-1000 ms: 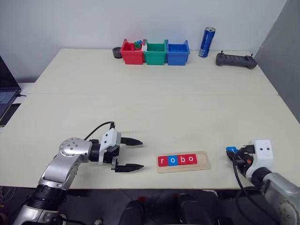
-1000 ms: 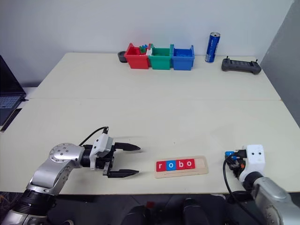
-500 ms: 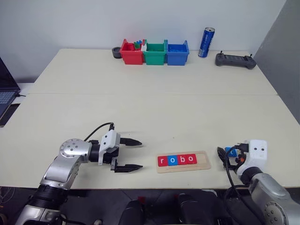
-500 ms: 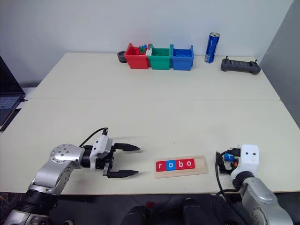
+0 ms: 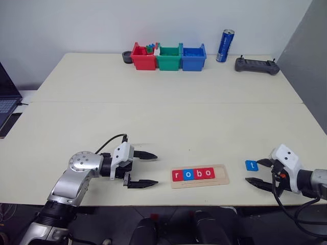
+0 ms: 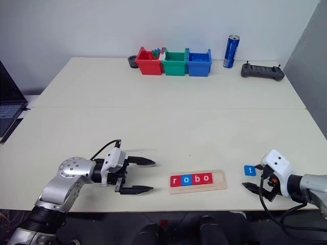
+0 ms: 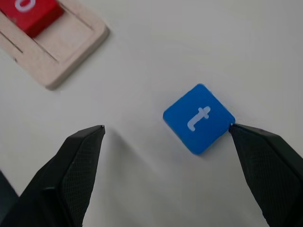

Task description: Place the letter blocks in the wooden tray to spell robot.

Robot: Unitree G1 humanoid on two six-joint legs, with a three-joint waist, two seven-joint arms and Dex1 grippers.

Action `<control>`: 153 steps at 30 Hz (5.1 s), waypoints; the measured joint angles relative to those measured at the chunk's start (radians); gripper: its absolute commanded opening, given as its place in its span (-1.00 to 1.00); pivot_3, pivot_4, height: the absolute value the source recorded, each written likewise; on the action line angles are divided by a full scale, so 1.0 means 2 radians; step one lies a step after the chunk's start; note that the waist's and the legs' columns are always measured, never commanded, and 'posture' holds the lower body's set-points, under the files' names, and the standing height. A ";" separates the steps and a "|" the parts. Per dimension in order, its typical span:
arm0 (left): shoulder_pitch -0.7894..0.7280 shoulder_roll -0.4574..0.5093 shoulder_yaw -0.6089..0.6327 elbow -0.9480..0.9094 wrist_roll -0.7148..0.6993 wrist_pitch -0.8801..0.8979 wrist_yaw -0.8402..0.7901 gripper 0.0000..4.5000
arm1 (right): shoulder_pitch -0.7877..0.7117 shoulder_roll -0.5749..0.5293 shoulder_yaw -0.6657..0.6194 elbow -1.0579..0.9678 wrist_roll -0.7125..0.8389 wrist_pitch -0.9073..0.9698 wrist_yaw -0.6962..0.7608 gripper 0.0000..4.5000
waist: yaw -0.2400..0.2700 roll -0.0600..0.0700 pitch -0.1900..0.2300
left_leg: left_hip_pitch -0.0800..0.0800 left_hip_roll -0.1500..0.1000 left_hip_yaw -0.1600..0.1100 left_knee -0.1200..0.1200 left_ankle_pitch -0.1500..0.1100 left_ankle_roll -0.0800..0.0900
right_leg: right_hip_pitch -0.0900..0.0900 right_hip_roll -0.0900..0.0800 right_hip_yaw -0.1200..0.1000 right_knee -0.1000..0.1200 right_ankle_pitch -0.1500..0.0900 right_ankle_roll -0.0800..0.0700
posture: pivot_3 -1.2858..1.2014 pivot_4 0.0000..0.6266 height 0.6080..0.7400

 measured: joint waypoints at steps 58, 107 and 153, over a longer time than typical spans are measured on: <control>0.011 0.002 0.001 -0.011 0.006 0.001 0.014 1.00 | -0.228 -0.016 0.245 -0.016 -0.130 -0.066 0.141 -0.35 | 0.002 0.000 0.000 | 0.000 0.000 -0.001 0.000 0.000 0.000 | 0.000 -0.001 -0.001 0.000 0.000 -0.001 | 0.03 -0.52 1.00; 0.015 0.005 0.006 -0.021 0.004 0.009 0.020 1.00 | -0.140 -0.038 0.185 -0.087 -0.140 -0.047 0.088 -0.99 | 0.005 0.000 0.000 | 0.000 0.000 -0.001 0.000 0.000 0.000 | 0.000 -0.001 -0.001 0.000 0.000 -0.001 | 0.03 -0.52 1.00; 0.031 0.054 0.028 -0.065 -0.004 0.030 0.009 1.00 | -0.136 -0.061 0.072 -0.109 0.009 -0.015 0.139 0.99 | 0.005 0.000 0.000 | -0.001 0.000 -0.001 0.000 0.000 0.000 | 0.000 -0.001 -0.001 0.000 0.000 -0.001 | 0.03 -0.52 1.00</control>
